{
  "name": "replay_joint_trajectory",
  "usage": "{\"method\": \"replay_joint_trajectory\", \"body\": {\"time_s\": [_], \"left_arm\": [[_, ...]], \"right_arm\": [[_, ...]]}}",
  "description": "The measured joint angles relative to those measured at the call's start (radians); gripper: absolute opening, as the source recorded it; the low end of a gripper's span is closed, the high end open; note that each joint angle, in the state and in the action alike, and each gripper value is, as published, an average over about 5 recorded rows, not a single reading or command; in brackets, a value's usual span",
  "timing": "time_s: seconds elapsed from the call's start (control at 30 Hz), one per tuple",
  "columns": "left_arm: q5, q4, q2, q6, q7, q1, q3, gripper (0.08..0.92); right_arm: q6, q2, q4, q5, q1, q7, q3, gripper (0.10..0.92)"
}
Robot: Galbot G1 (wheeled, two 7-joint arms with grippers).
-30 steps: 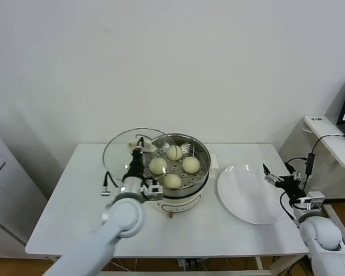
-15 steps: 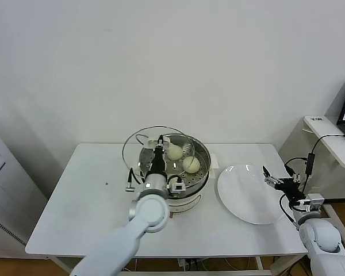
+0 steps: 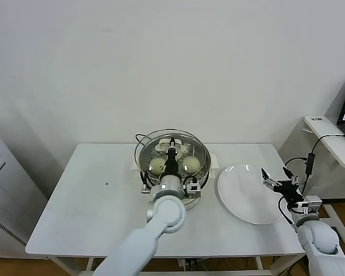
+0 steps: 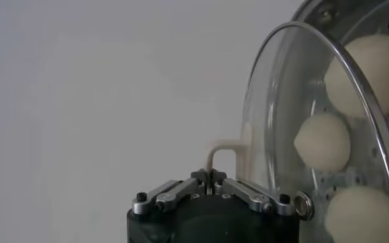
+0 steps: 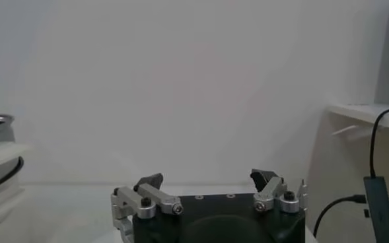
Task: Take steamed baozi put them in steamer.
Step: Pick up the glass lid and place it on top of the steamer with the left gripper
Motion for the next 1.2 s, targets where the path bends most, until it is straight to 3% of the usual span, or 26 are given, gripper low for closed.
{"method": "replay_joint_trajectory", "body": {"time_s": [0.43,1.2], "left_arm": [[0.03,0.031,-0.057,0.0,-0.011,0.023,-0.009,0.101],[0.029,0.088,-0.092,0.0,-0.053,0.034,-0.022,0.101]], "right_arm": [[0.0,0.004,-0.002,-0.005,0.0,-0.003,0.0,0.823],[0.005,0.015,0.002,-0.009,-0.009,-0.006,0.008,0.823]]}}
